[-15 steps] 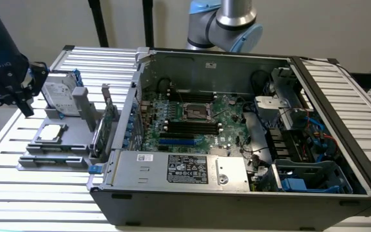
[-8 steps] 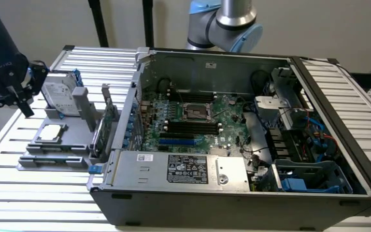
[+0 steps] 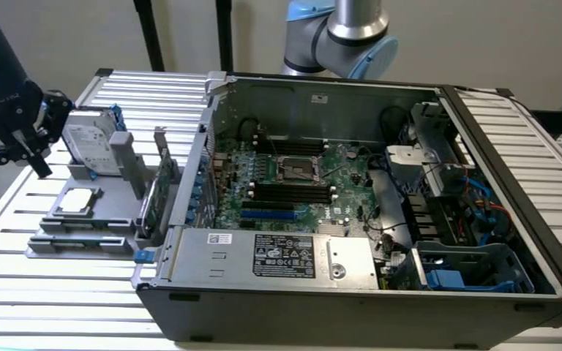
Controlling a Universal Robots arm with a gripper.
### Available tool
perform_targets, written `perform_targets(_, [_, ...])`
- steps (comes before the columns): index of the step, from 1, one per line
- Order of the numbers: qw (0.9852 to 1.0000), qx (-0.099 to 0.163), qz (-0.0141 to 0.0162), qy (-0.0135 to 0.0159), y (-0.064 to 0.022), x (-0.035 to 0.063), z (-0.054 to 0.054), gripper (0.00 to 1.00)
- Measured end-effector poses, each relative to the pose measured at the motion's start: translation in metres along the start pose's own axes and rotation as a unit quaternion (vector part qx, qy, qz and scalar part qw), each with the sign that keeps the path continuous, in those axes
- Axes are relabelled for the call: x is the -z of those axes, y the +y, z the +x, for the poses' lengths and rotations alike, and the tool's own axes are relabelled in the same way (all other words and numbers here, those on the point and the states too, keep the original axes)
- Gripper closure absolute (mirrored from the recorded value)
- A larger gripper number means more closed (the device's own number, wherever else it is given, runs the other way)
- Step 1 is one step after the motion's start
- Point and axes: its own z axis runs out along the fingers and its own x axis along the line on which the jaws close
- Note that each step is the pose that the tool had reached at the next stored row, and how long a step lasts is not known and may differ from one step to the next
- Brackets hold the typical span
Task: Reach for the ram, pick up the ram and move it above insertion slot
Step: 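Pick up the ram and move it above insertion slot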
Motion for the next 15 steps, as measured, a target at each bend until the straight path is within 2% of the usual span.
perform_targets(4, [0.9993,0.036,0.0001,0.0013,0.0000,-0.0003,0.0000,0.89])
perform_targets(8, [0.9973,0.073,0.0002,0.0026,0.0000,-0.0004,0.0000,0.89])
perform_targets(12, [0.9940,0.109,0.0008,0.0035,0.0000,-0.0005,0.0000,0.89])
perform_targets(15, [0.9907,0.136,0.0017,0.0039,0.0000,-0.0006,0.0000,0.89])
